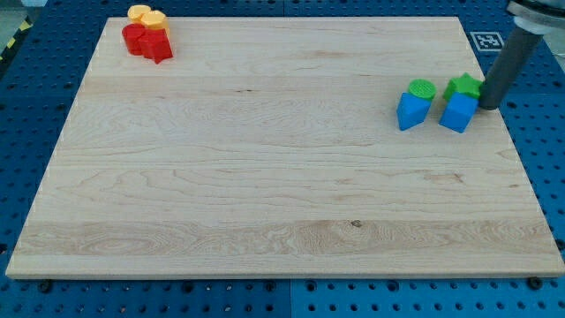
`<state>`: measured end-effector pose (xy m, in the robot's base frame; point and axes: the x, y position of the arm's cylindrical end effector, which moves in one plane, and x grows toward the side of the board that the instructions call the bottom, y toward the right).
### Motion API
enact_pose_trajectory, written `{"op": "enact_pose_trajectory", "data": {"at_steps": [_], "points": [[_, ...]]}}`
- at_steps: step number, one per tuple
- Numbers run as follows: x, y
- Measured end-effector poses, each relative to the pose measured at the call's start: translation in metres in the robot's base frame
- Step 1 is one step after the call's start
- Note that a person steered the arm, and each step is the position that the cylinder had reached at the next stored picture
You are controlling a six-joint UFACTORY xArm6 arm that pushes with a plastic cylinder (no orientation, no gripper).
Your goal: Separate the cube from the green star
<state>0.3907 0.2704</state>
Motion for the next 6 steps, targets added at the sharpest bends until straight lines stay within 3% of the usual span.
{"op": "enact_pose_trajectory", "data": {"at_steps": [3, 6], "points": [[0.033, -0.065], [0.127, -0.093]]}}
